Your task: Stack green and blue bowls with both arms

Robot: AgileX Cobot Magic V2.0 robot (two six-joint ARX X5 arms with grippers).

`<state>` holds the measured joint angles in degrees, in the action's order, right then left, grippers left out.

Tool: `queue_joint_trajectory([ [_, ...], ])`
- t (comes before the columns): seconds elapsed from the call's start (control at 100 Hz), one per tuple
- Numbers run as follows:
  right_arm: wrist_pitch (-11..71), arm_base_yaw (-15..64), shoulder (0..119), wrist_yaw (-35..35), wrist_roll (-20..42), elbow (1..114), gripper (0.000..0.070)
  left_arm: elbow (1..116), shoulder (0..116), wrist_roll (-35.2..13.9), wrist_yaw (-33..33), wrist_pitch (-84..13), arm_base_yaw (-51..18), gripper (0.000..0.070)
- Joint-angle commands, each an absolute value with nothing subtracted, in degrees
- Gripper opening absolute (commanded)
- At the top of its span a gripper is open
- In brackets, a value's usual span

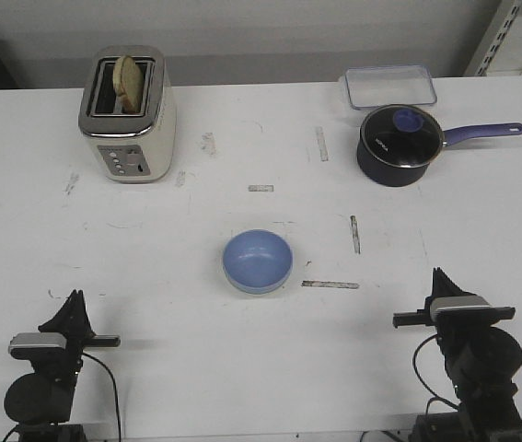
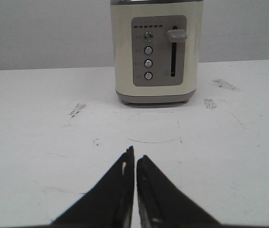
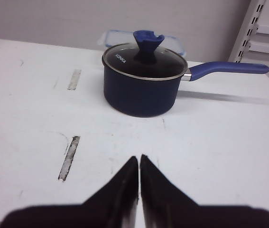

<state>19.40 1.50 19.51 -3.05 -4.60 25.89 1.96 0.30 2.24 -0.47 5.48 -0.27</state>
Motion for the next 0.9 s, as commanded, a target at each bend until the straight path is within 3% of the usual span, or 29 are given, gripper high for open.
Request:
queue_joint_trajectory([
  [0.0, 18.83, 1.58, 19.44, -3.03, -3.92, 26.13, 0.0, 0.69, 0.19, 2.79, -0.43, 6.07, -0.23, 0.0001],
  [0.5, 18.24, 1.21, 19.42, -3.03, -3.84, 26.11, 0.0, 0.69, 0.19, 2.79, -0.43, 6.07, -0.23, 0.0001],
  [0.67, 12.71, -0.08, 18.65, -2.87, -1.48, 23.14, 0.0, 0.69, 0.19, 2.79, -0.43, 6.07, -0.23, 0.0001],
  [0.89, 3.66, -0.38, 11.68, -2.57, -0.08, 11.05, 0.0, 0.69, 0.19, 2.79, -0.43, 6.07, -0.23, 0.0001],
])
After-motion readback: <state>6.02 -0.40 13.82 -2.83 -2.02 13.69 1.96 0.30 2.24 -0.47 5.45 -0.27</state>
